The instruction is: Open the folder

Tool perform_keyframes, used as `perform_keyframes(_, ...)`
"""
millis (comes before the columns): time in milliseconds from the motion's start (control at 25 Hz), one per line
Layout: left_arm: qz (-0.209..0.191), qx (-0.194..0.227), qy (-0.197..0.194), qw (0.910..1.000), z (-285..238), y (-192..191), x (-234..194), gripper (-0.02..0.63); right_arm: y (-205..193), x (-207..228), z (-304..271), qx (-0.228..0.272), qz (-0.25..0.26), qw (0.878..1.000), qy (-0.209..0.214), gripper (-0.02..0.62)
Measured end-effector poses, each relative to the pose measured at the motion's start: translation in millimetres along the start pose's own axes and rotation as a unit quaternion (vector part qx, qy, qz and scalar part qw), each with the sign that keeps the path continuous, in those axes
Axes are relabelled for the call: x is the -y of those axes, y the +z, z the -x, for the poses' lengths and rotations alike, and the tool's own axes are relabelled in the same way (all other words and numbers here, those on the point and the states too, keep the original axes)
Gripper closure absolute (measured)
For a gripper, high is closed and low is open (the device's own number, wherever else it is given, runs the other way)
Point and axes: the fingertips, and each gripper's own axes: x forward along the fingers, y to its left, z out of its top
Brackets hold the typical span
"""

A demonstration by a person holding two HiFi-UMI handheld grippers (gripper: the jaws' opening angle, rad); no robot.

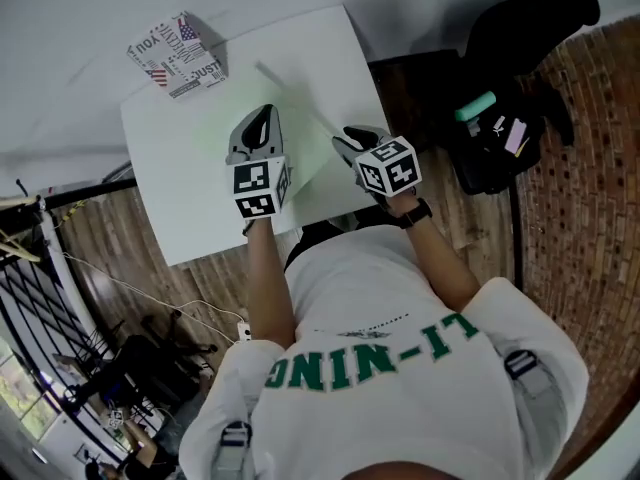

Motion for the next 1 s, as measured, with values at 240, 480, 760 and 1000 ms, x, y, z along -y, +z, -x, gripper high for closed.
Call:
perform_keyframes(240, -0.012, -0.007, -0.035, 0.9993, -14, -5, 8, 0.591, -54, 13, -16, -0.043, -0.081, 0.996, -0.014, 0.423)
perform_keyframes(480, -0.013, -0.016, -0.042, 0.9989, -15, -12, 4, 0.591, -78, 14, -31, -0.062, -0.150, 0.987, -0.005, 0.423)
perform_keyframes(760, -0.004, -0.020, -0.041, 0.9990, -12, -19, -4, 0.591, -84, 20, -39, -0.075, -0.198, 0.977, -0.018, 0.448)
perform_keyframes(1000, 0.001, -0.020, -0.034, 0.9992, -8, -22, -9, 0.591, -87, 18, -43, -0.084, -0.217, 0.972, -0.023, 0.517)
